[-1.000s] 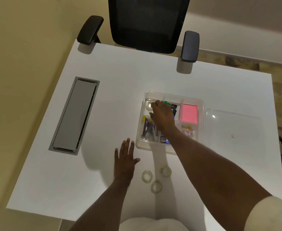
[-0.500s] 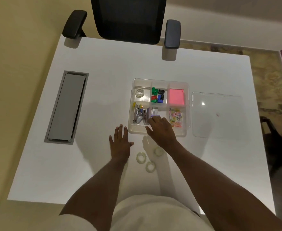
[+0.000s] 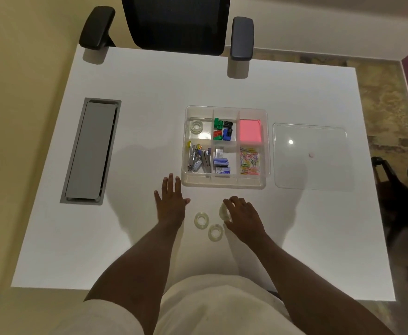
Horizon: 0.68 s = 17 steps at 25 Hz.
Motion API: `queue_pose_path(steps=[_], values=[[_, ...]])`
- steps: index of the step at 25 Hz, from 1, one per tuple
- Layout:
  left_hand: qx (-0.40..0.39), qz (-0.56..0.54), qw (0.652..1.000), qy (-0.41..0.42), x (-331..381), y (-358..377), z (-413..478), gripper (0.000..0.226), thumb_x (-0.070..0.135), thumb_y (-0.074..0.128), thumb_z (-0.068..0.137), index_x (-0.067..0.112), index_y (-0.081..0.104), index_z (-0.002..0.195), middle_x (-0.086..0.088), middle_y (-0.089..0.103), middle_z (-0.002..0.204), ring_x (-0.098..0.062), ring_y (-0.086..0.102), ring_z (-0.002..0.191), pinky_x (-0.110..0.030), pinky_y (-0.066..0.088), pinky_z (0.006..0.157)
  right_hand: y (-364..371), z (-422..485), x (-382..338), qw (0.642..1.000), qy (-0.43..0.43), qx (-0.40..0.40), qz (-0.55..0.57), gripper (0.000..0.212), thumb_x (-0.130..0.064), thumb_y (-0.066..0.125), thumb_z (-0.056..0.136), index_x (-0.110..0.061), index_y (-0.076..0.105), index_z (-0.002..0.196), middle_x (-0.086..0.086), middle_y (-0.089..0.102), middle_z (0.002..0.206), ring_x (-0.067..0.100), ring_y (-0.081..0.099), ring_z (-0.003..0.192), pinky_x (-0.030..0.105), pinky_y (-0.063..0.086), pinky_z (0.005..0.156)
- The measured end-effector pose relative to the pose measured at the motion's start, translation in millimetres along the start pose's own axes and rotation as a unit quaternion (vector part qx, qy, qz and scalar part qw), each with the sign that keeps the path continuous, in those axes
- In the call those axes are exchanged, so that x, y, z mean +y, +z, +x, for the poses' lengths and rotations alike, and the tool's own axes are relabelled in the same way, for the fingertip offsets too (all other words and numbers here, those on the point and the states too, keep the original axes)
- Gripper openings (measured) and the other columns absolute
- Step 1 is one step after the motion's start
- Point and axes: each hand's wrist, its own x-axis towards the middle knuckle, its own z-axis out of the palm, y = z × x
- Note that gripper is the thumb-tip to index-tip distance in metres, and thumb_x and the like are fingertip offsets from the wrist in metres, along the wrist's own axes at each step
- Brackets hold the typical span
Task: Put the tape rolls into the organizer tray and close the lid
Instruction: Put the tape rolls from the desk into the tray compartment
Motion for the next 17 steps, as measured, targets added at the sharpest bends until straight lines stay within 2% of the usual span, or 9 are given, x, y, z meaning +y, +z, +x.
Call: queue_pose_path(steps=[5, 9, 12, 17], values=[[0.002, -0.009, 1.0, 0.002, 0, 1, 1, 0.083, 0.044, 0.046, 0.107, 0.017, -0.007, 0.165, -0.006, -0.018, 0.173, -0.026, -0.017, 0.161, -0.058, 0.003, 0.13, 5, 0, 0, 1.0, 0.011, 0.0, 0.006, 0.055, -0.02, 0.069, 0.088, -0.022, 0.049, 0.139, 0.003, 0.053, 0.133, 0.022, 0.055, 0.113, 0.033, 0.051, 0.091], [0.0, -0.003, 1.0, 0.002, 0, 2, 2, 0.084, 0.044, 0.047, 0.106, 0.017, -0.007, 0.165, -0.006, -0.018, 0.173, -0.027, -0.018, 0.161, -0.058, 0.004, 0.13, 9, 3, -2, 1.0, 0.002, 0.011, 0.015, 0.045, -0.018, 0.066, 0.091, -0.022, 0.054, 0.133, 0.004, 0.055, 0.126, 0.023, 0.056, 0.11, 0.033, 0.051, 0.087], [-0.003, -0.006, 1.0, -0.002, 0, 2, 4, 0.085, 0.044, 0.048, 0.106, 0.017, -0.007, 0.165, -0.006, -0.018, 0.173, -0.027, -0.017, 0.161, -0.059, 0.005, 0.13, 7, 5, -3, 0.998, -0.025, 0.051, 0.03, 0.049, -0.025, 0.071, 0.089, -0.018, 0.057, 0.135, 0.007, 0.058, 0.129, 0.024, 0.059, 0.111, 0.033, 0.054, 0.092], [0.009, -0.002, 1.0, 0.002, -1, 4, 4, 0.085, 0.045, 0.048, 0.106, 0.018, -0.005, 0.166, -0.006, -0.016, 0.174, -0.028, -0.016, 0.161, -0.059, 0.005, 0.13, -17, 26, -15, 0.986, -0.061, 0.143, 0.054, 0.054, -0.029, 0.077, 0.085, -0.018, 0.057, 0.133, 0.008, 0.061, 0.128, 0.022, 0.064, 0.103, 0.031, 0.056, 0.086]])
